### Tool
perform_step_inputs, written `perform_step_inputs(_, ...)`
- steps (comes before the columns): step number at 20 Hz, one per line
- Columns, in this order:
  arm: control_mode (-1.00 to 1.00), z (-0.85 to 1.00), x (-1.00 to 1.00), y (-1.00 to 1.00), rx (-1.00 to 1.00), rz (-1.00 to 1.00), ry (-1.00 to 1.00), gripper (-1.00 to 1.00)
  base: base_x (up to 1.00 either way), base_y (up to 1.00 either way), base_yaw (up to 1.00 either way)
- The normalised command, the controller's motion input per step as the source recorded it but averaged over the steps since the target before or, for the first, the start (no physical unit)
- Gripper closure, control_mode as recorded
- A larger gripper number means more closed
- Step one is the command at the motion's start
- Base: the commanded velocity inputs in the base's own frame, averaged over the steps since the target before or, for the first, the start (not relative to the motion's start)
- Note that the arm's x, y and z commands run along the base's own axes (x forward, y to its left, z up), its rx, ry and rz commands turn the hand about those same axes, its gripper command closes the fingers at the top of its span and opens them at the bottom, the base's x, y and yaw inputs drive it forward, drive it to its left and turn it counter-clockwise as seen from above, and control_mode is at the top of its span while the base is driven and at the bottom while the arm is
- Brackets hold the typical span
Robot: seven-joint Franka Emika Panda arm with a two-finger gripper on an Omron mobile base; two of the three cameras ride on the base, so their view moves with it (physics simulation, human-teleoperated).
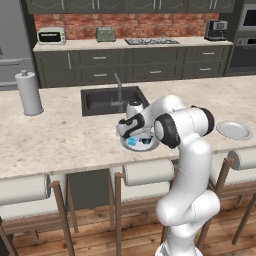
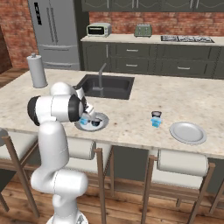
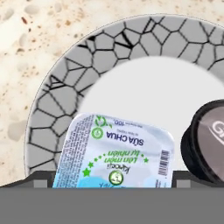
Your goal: Place two yogurt containers on each plate.
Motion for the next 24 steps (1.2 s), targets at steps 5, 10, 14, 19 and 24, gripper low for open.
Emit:
perform_step_inputs(5, -1.00, 0.01, 0.00, 0.00, 0.00, 0.00, 0.00, -1.00, 0.00, 0.00, 0.00)
perform_step_inputs(10, -1.00, 0.13, -0.05, 0.00, 0.02, 0.00, 0.00, -1.00, 0.00, 0.00, 0.00)
perform_step_inputs(14, -1.00, 0.08, -0.24, 0.00, 0.05, 0.00, 0.00, -1.00, 0.00, 0.00, 0.00)
perform_step_inputs(19, -1.00, 0.06, -0.28, 0.00, 0.05, 0.00, 0.00, -1.00, 0.00, 0.00, 0.00)
perform_step_inputs(24, -1.00, 0.16, -0.37, -0.10, 0.12, 0.00, 0.00, -1.00, 0.00, 0.00, 0.00)
